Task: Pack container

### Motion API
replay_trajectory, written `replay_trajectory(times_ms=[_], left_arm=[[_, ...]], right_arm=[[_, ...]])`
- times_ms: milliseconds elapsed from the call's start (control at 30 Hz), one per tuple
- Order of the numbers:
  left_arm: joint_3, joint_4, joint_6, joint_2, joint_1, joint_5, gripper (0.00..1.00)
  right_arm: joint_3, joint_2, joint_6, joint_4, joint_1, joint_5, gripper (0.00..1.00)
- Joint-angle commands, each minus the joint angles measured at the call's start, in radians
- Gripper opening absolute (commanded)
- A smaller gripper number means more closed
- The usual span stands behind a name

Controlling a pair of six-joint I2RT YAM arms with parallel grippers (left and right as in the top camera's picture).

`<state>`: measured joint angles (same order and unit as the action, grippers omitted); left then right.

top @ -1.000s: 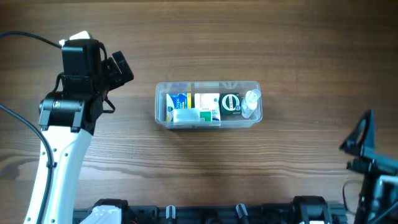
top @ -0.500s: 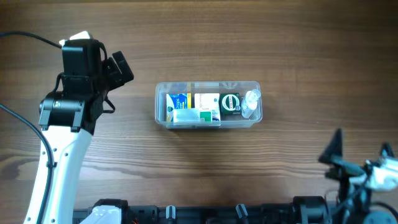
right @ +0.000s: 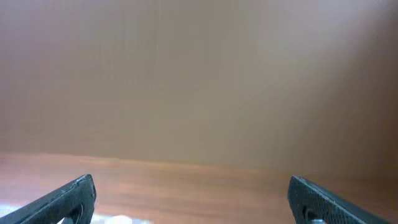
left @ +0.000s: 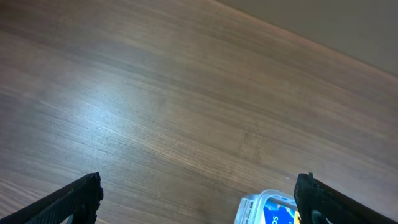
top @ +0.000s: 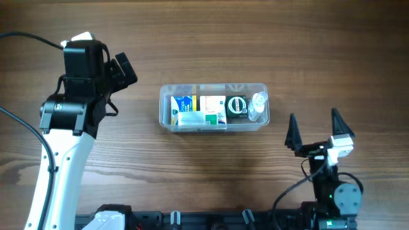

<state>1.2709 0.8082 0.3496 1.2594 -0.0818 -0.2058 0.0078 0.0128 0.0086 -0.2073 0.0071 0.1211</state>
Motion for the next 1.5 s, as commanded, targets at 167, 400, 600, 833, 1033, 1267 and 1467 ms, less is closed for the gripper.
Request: replay_trajectory(times_ms=[167,400,600,833,1033,1267,1467], left_arm=[[0.006,-0.003,-0.005,0.000,0.006,-0.012,1.00],[0.006,-0.003,-0.005,0.000,0.006,-0.012,1.00],[0.006,-0.003,-0.005,0.000,0.006,-0.012,1.00],[0.006,-0.003,-0.005,0.000,0.006,-0.012,1.00],[0.006,-0.003,-0.005,0.000,0.006,-0.012,1.00],[-0.008,-0.003,-0.005,-0.092,0.006,-0.012,1.00],[-0.096,-0.003,-0.005,-0.393,0.006,-0.013,1.00]], right_arm=[[-0.003,-0.010,-0.006,0.195,0.006,0.038,1.00],[-0.002,-0.009,0.024,0.195,0.006,0.037,1.00],[-0.003,-0.008,0.024,0.195,0.006,0.037,1.00],[-0.003,-0.008,0.024,0.195,0.006,0.037,1.00],[-0.003,-0.008,0.024,0.195,0.006,0.037,1.00],[-0.003,-0.008,0.024,0.195,0.006,0.037,1.00],[-0.003,-0.003,0.024,0.195,0.006,0.037,1.00]])
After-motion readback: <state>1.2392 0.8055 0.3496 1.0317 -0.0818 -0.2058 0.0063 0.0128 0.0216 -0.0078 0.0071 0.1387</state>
